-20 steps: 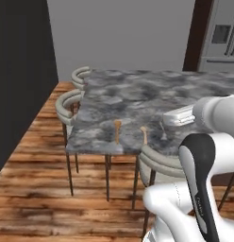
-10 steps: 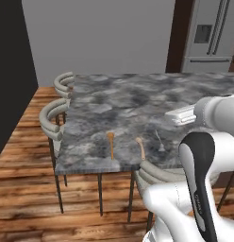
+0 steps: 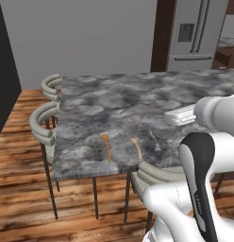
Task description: Pick up the metallic utensils from the counter and place them in the open drawer. Make sure not to pick up any wooden utensils.
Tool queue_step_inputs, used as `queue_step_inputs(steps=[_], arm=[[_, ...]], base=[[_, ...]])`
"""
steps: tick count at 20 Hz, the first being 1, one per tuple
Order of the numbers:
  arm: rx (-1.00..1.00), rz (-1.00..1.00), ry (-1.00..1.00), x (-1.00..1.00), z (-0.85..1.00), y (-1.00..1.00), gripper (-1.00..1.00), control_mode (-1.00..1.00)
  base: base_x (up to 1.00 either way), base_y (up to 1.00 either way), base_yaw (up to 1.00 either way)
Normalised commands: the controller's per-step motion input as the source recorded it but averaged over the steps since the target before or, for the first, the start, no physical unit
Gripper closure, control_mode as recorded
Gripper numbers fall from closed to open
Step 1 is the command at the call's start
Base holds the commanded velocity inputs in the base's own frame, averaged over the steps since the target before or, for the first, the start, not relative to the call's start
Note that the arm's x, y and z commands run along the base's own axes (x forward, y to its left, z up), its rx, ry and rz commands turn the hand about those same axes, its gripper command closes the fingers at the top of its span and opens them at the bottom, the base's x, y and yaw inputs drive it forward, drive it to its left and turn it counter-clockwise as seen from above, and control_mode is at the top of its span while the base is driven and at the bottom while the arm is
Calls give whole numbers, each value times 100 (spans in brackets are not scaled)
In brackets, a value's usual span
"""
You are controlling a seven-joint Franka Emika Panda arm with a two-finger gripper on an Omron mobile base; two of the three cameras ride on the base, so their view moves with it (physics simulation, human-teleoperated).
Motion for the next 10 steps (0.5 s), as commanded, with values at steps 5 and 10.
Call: queue_step_inputs(steps=[5, 10], arm=[[0, 0, 28, 79, -28, 0, -100, -100], [-1, 0, 53, 95, -78, -2, -100, -100]], base=[[15, 0, 0], [0, 0, 0]])
